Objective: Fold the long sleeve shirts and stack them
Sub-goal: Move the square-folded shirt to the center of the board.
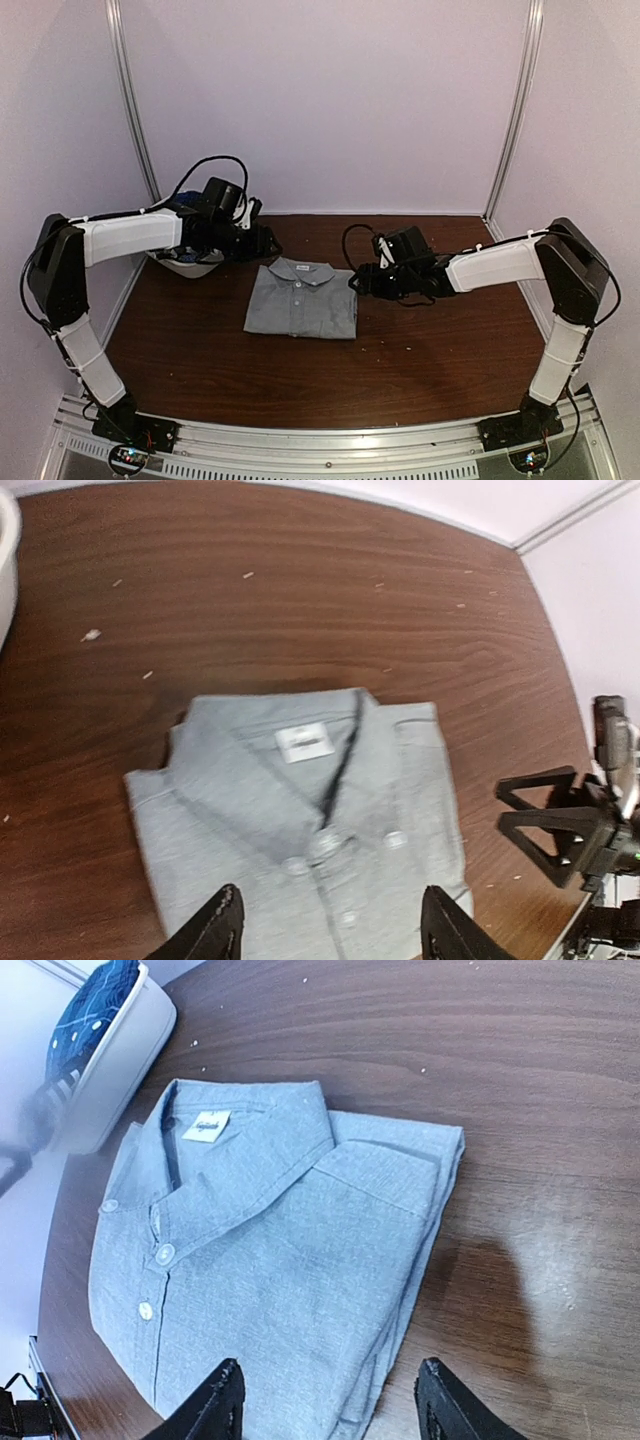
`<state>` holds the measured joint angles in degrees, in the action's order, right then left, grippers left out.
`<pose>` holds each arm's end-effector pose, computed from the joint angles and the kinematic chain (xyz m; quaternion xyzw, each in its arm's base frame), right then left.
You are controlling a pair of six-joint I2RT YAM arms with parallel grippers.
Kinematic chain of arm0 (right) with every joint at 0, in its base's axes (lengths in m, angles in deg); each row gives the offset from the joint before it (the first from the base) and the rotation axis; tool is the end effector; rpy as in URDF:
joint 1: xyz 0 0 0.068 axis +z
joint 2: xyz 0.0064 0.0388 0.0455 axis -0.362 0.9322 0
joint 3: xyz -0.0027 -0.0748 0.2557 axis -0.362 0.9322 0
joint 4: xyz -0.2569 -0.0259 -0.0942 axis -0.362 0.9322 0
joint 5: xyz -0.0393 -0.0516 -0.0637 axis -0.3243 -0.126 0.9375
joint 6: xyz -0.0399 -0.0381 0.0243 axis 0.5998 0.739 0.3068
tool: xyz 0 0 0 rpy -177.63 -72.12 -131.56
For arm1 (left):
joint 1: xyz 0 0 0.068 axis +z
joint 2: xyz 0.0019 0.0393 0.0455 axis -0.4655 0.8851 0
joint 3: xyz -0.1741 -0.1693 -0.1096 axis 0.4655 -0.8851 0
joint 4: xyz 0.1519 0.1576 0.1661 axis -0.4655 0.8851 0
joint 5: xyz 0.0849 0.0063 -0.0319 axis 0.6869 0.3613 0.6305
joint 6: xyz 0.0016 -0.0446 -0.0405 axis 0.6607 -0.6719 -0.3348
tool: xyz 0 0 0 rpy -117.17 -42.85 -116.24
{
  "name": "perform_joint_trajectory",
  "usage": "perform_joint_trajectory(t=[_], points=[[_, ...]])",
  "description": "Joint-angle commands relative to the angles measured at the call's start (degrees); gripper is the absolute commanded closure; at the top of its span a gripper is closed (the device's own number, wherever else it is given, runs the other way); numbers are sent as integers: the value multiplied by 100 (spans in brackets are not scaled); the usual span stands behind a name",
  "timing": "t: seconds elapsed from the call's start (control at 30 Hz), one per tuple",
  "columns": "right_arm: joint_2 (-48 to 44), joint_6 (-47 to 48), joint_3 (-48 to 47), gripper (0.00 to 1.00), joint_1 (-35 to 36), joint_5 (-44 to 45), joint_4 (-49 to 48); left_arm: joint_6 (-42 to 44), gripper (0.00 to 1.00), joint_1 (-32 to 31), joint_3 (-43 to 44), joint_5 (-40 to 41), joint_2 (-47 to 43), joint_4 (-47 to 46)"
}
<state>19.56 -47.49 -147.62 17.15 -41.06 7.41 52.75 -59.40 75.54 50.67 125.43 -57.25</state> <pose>0.3047 0.2541 0.1525 -0.0488 0.8968 0.3451 0.2726 0.3447 -0.2251 0.2340 0.0171 0.9134 -0.3082 0.2653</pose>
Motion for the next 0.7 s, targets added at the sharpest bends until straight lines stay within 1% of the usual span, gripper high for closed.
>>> perform_joint_trajectory(t=[0.0, 0.27, 0.43, 0.5, 0.6, 0.67], points=[[356, 117, -379, 42, 179, 241, 395, 344, 40, 209, -704, 193, -69, 47], [827, 133, -739, 44, 284, 402, 648, 486, 48, 239, -1059, 532, 76, 90], [993, 134, -789, 46, 300, 498, 709, 483, 50, 239, -1173, 711, 210, -39], [1083, 134, -819, 46, 308, 483, 710, 510, 51, 239, -1187, 662, 305, -107], [1214, 134, -887, 50, 358, 451, 710, 511, 55, 239, -1227, 546, 460, -258], [1274, 127, -919, 55, 389, 420, 703, 496, 56, 239, -1254, 505, 558, -340]])
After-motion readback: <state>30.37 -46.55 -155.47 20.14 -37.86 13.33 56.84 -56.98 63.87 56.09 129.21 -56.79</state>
